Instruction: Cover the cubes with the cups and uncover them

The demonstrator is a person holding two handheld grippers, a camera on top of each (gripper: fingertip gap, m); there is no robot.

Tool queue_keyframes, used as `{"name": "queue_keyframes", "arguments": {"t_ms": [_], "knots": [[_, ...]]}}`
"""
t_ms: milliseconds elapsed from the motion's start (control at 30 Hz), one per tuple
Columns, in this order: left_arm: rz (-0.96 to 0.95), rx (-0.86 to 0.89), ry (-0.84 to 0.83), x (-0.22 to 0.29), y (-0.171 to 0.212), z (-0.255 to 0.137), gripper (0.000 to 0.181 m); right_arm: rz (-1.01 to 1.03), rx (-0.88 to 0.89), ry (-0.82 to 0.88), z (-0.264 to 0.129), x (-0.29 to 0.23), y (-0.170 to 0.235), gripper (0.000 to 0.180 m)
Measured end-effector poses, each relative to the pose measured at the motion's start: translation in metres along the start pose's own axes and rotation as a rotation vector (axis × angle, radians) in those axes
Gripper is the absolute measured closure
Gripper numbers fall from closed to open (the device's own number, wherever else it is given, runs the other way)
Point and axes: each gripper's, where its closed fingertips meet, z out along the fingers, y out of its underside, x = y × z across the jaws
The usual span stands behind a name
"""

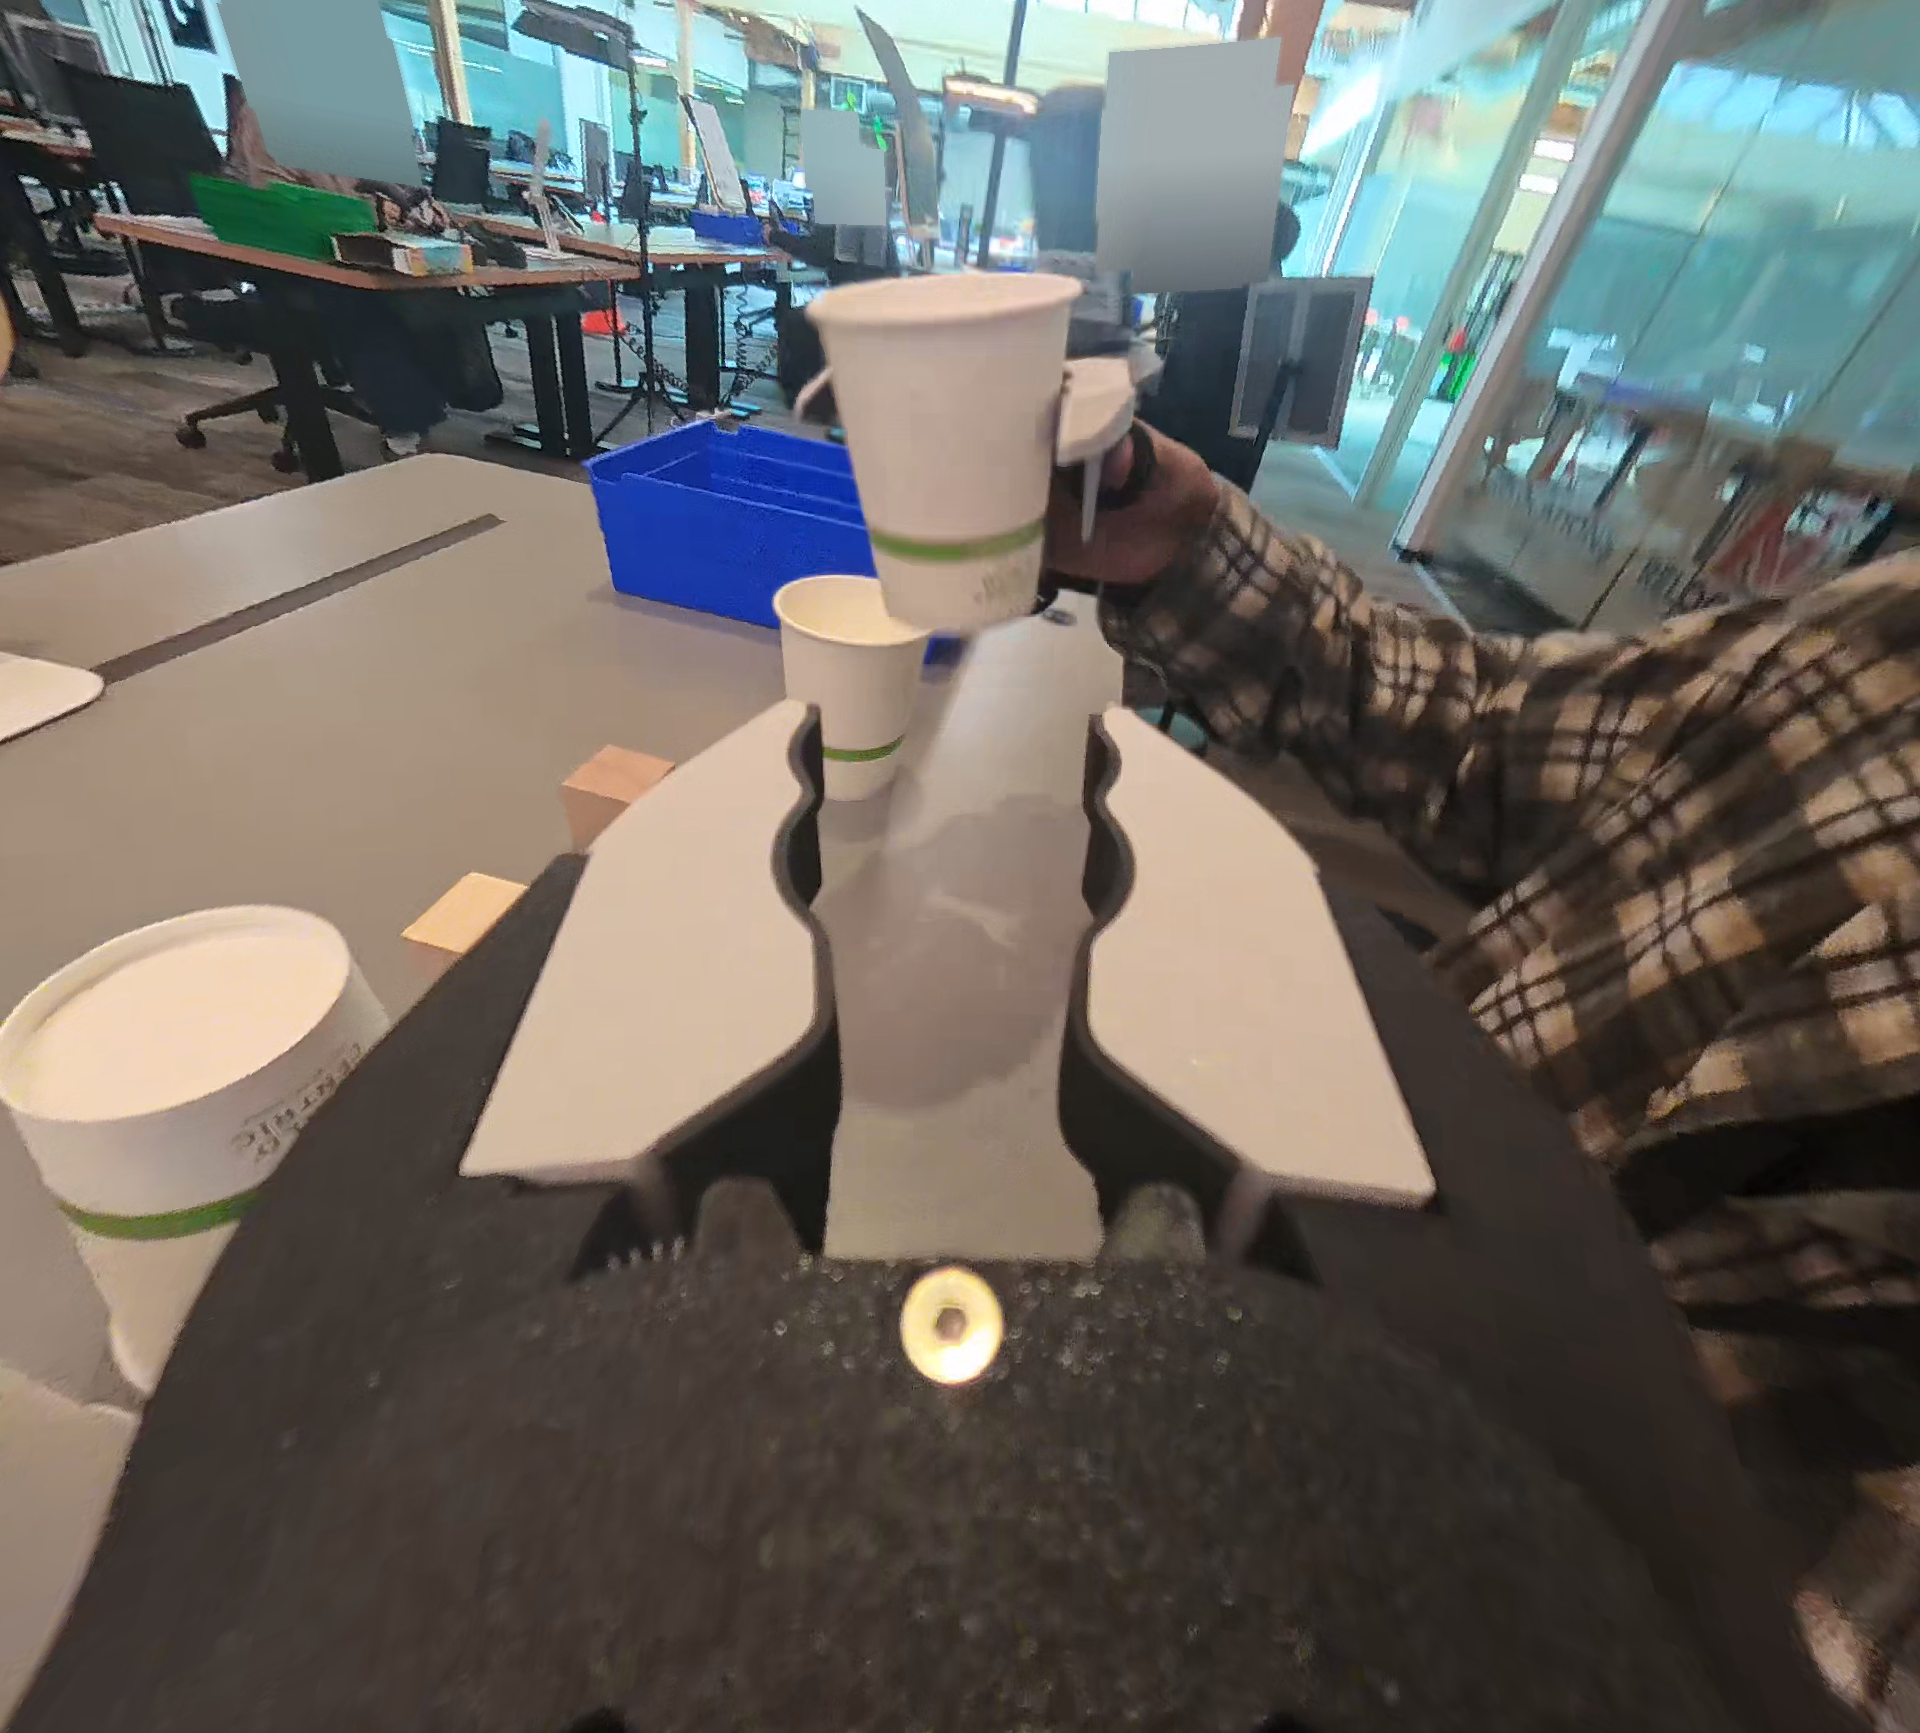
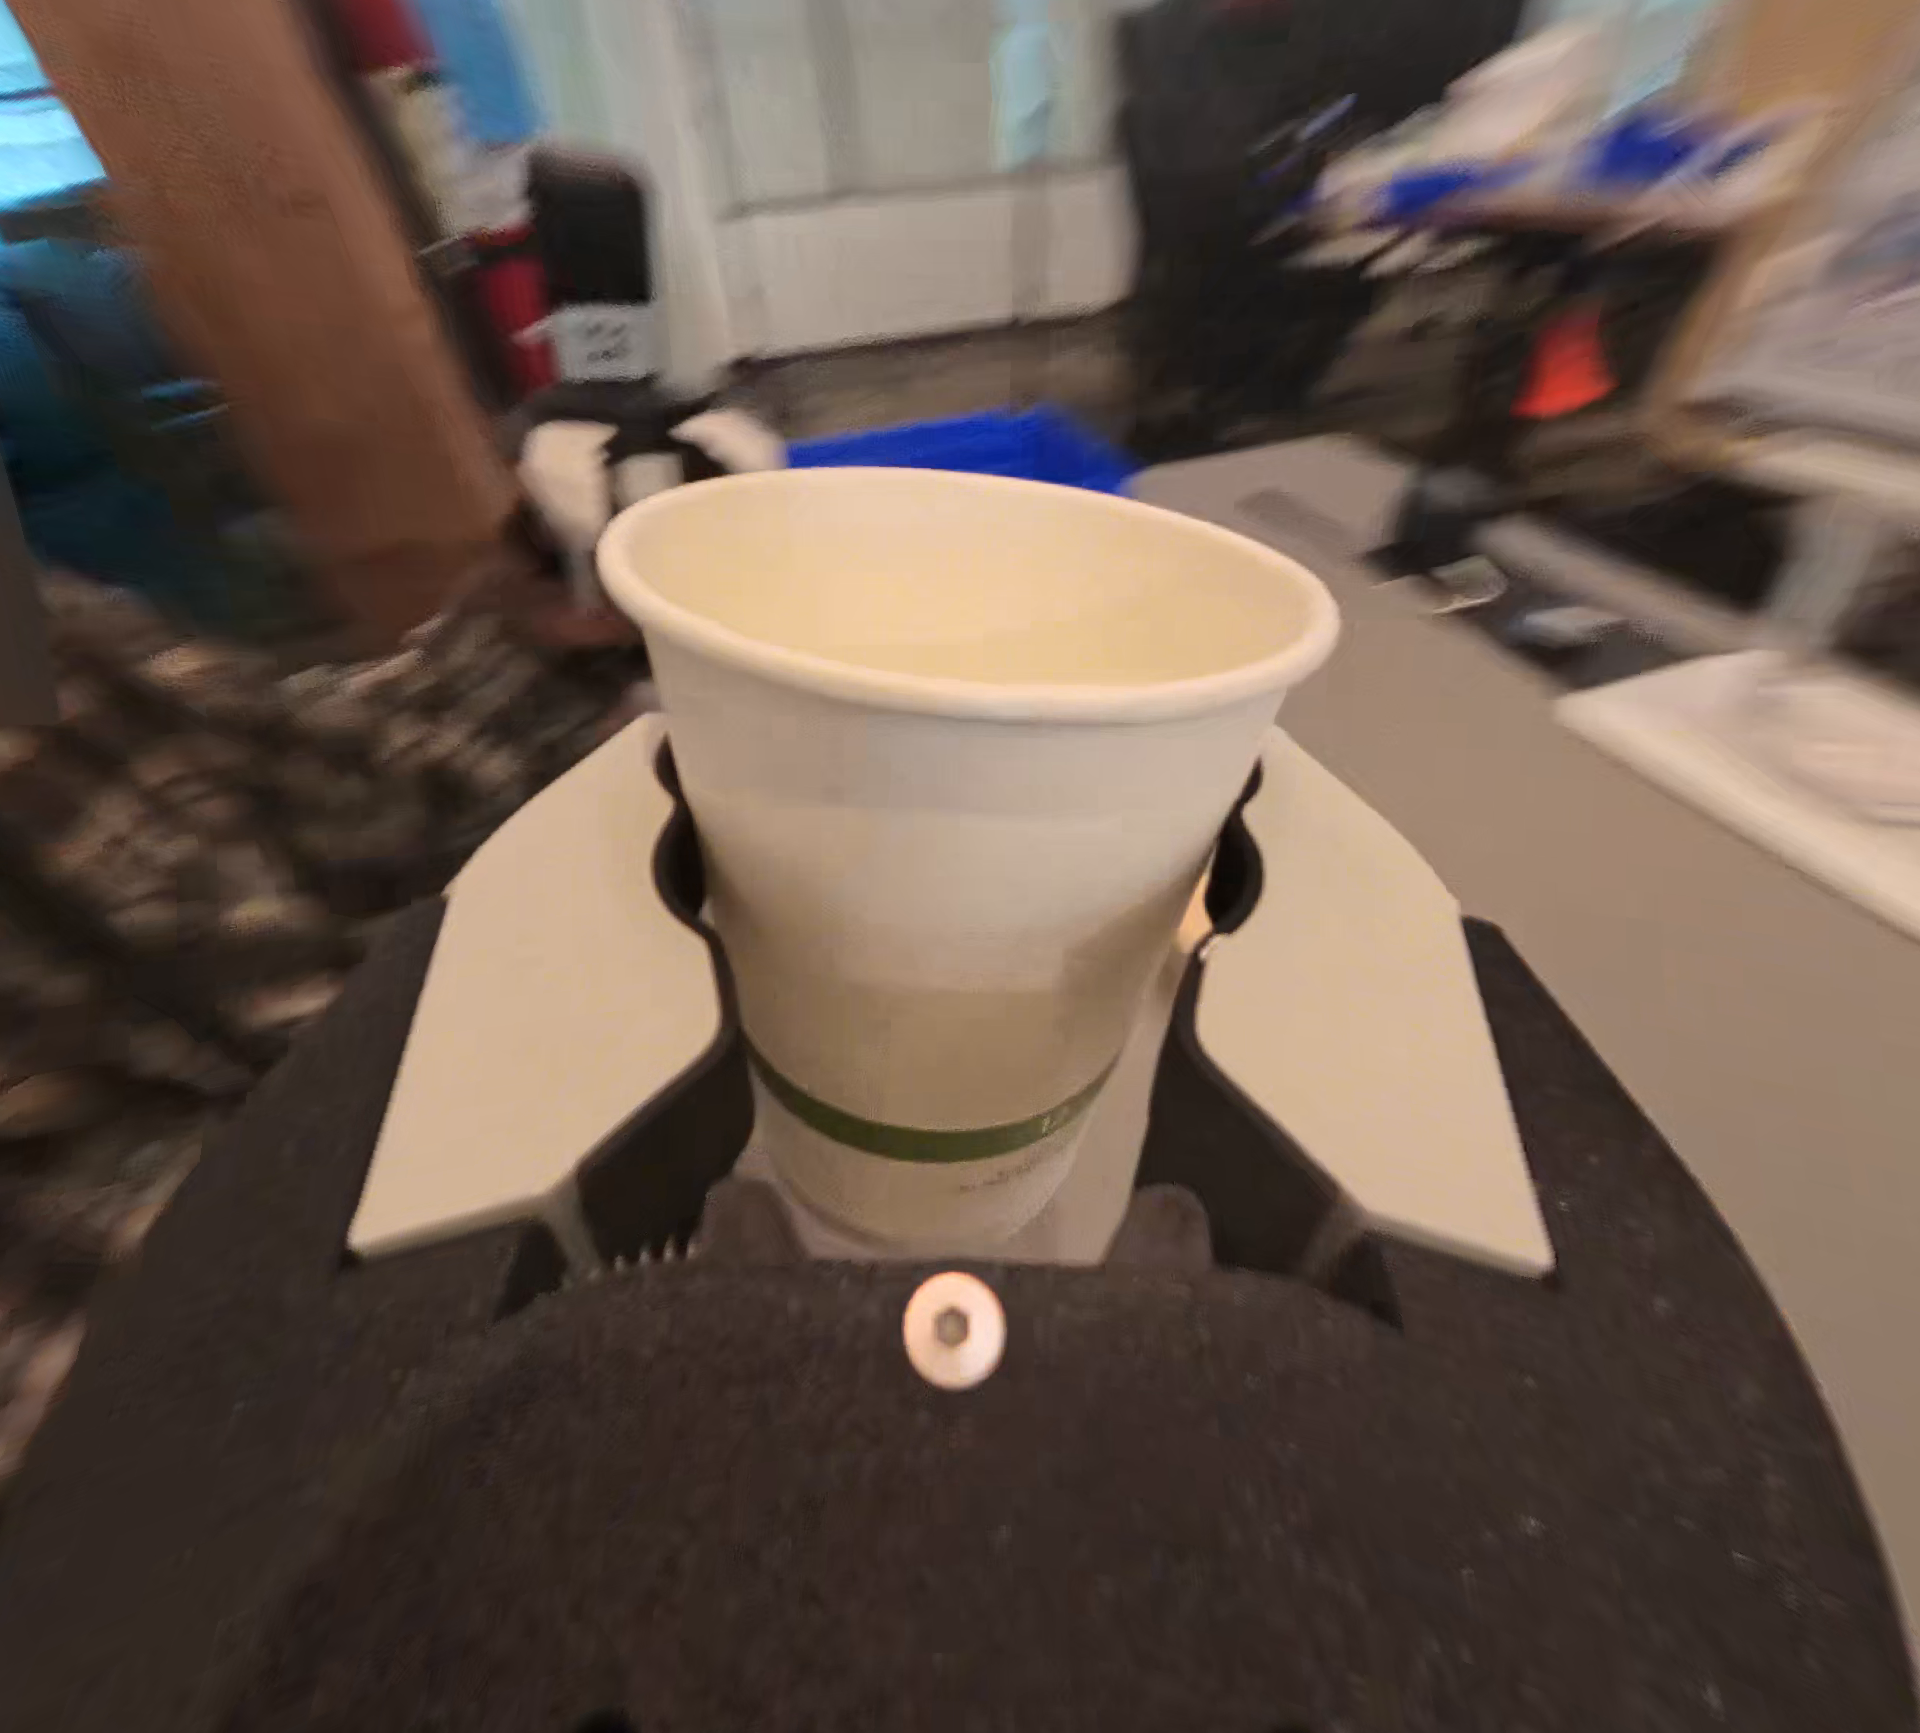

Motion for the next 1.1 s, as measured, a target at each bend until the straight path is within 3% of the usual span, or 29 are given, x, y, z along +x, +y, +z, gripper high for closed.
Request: {"name": "queue_keyframes", "arguments": {"t_ms": [133, 233, 433, 1033, 1100], "knots": [[-0.060, 0.009, -0.016, -0.009, 0.003, 0.001, 0.135, -0.067, 0.233, 0.430, -0.072, 0.047, -0.013, 0.084], [-0.061, -0.006, -0.017, -0.009, 0.007, 0.005, 0.135, -0.045, 0.294, 0.589, -0.098, 0.069, 0.005, 0.084], [-0.044, -0.022, -0.025, -0.008, 0.009, 0.006, 0.135, 0.000, 0.306, 0.680, -0.099, 0.092, 0.030, 0.084], [-0.046, -0.033, -0.022, -0.008, 0.010, 0.004, 0.136, -0.003, 0.164, 0.723, -0.081, 0.106, 0.063, 0.083], [-0.042, -0.035, -0.024, -0.008, 0.011, 0.004, 0.136, -0.003, 0.158, 0.719, -0.080, 0.105, 0.065, 0.069]]}}
